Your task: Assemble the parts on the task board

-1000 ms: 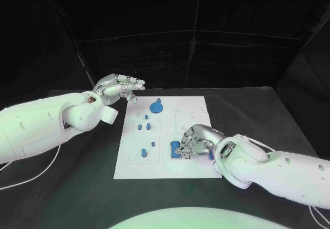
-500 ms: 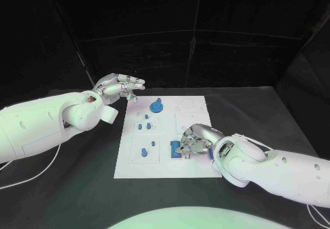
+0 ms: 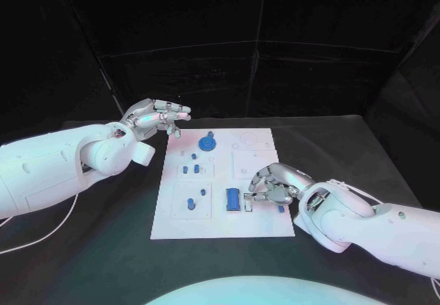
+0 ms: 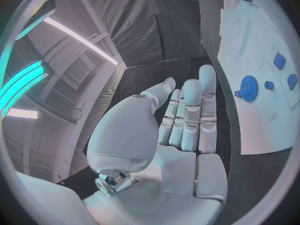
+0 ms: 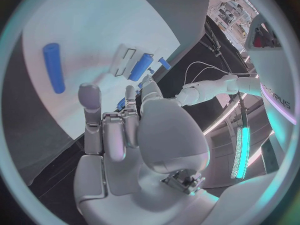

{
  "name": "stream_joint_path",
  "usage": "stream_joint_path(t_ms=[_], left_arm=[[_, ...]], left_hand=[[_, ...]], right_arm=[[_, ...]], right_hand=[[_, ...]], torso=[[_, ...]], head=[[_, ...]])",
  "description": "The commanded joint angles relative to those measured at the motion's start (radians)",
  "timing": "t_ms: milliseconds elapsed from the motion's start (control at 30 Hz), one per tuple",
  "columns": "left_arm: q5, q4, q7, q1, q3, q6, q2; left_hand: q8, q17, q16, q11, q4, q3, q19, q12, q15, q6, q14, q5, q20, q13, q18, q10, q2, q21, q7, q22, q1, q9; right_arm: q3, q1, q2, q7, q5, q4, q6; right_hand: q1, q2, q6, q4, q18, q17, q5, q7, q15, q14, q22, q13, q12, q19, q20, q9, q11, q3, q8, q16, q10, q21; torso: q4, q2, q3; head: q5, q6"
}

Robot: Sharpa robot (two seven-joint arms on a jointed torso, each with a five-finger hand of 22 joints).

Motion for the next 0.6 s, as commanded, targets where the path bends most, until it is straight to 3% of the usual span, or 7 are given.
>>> stream_joint_path(t_ms=[33, 133, 233, 400, 467, 600], left_arm=[[-0.003, 0.002, 0.006, 0.001, 0.0, 0.008, -0.001], [-0.003, 0.001, 0.005, 0.001, 0.0, 0.007, -0.002], [-0.003, 0.001, 0.006, 0.001, 0.0, 0.007, -0.002], [-0.003, -0.001, 0.004, 0.001, -0.001, 0.008, 0.0], [-0.003, -0.003, 0.004, 0.001, -0.002, 0.008, 0.0], [-0.003, -0.004, 0.005, 0.001, -0.003, 0.009, 0.002]], left_hand=[[-0.002, -0.001, -0.002, -0.003, 0.001, -0.004, -0.006, 0.004, -0.002, -0.007, -0.007, -0.002, 0.001, 0.001, 0.013, -0.007, 0.007, -0.003, 0.0, -0.001, 0.001, 0.0], [-0.002, -0.001, -0.002, -0.003, 0.001, -0.004, -0.006, 0.004, -0.002, -0.007, -0.007, -0.002, 0.001, 0.001, 0.013, -0.007, 0.007, -0.003, 0.0, -0.001, 0.001, 0.0], [-0.002, -0.001, -0.002, -0.003, 0.001, -0.004, -0.006, 0.004, -0.002, -0.007, -0.007, -0.002, 0.001, 0.001, 0.013, -0.007, 0.007, -0.003, 0.0, -0.001, 0.001, 0.0], [-0.002, -0.001, -0.002, -0.003, 0.001, -0.004, -0.006, 0.004, -0.002, -0.007, -0.008, -0.002, 0.001, 0.001, 0.013, -0.007, 0.007, -0.004, 0.0, -0.001, 0.0, 0.0], [-0.001, -0.002, -0.001, -0.003, 0.002, -0.004, -0.007, 0.005, -0.002, -0.007, -0.008, -0.002, 0.001, 0.001, 0.013, -0.009, 0.008, -0.004, 0.0, -0.002, 0.0, 0.0], [-0.001, -0.002, -0.001, -0.003, 0.002, -0.004, -0.007, 0.005, -0.002, -0.007, -0.008, -0.002, 0.001, 0.001, 0.013, -0.009, 0.008, -0.004, 0.0, -0.002, 0.0, 0.0]], right_arm=[[0.0, 0.002, -0.049, 0.014, 0.076, 0.022, -0.004], [0.0, 0.003, -0.102, -0.018, 0.074, 0.037, 0.05], [0.0, 0.003, -0.137, -0.036, 0.045, 0.042, 0.065], [-0.001, 0.003, -0.174, -0.071, -0.022, 0.043, 0.058], [-0.001, 0.002, -0.181, -0.087, -0.045, 0.042, 0.054], [-0.001, 0.002, -0.182, -0.111, -0.074, 0.037, 0.052]], right_hand=[[-0.045, 0.008, -0.001, 0.023, -0.01, 0.15, 0.036, 0.004, 0.011, 0.081, -0.006, -0.011, -0.014, -0.003, 0.01, -0.008, 0.013, -0.01, -0.018, -0.003, -0.003, -0.005], [-0.065, 0.0, 0.011, 0.038, -0.007, 0.141, 0.109, 0.005, 0.013, 0.079, -0.013, -0.018, -0.023, -0.008, 0.016, -0.016, 0.015, -0.028, -0.037, -0.008, -0.008, -0.01], [-0.069, -0.003, 0.011, 0.04, -0.007, 0.14, 0.113, 0.006, 0.014, 0.079, -0.014, -0.02, -0.025, -0.009, 0.017, -0.018, 0.016, -0.033, -0.044, -0.008, -0.009, -0.011], [-0.075, -0.008, 0.013, 0.045, -0.007, 0.14, 0.112, 0.008, 0.016, 0.079, -0.011, -0.032, -0.038, -0.008, 0.018, -0.021, 0.017, -0.044, -0.053, -0.008, -0.016, -0.009], [-0.08, -0.01, 0.016, 0.049, -0.007, 0.141, 0.109, 0.008, 0.016, 0.079, -0.011, -0.037, -0.043, -0.008, 0.019, -0.022, 0.017, -0.05, -0.057, -0.008, -0.019, -0.009], [-0.085, -0.015, 0.021, 0.054, -0.007, 0.14, 0.103, 0.007, 0.016, 0.079, -0.011, -0.039, -0.046, -0.008, 0.019, -0.023, 0.017, -0.058, -0.061, -0.009, -0.02, -0.009]], torso=[[-0.0016, -0.001, -0.0002], [-0.0006, 0.0, -0.0005], [-0.004, 0.002, -0.0006], [-0.013, 0.001, 0.0047], [-0.0114, 0.001, 0.0037], [-0.0153, 0.002, 0.0049]], head=[[-0.01, 0.003], [-0.019, 0.003], [-0.029, 0.005], [-0.035, 0.002], [-0.042, 0.001], [-0.046, 0.0]])
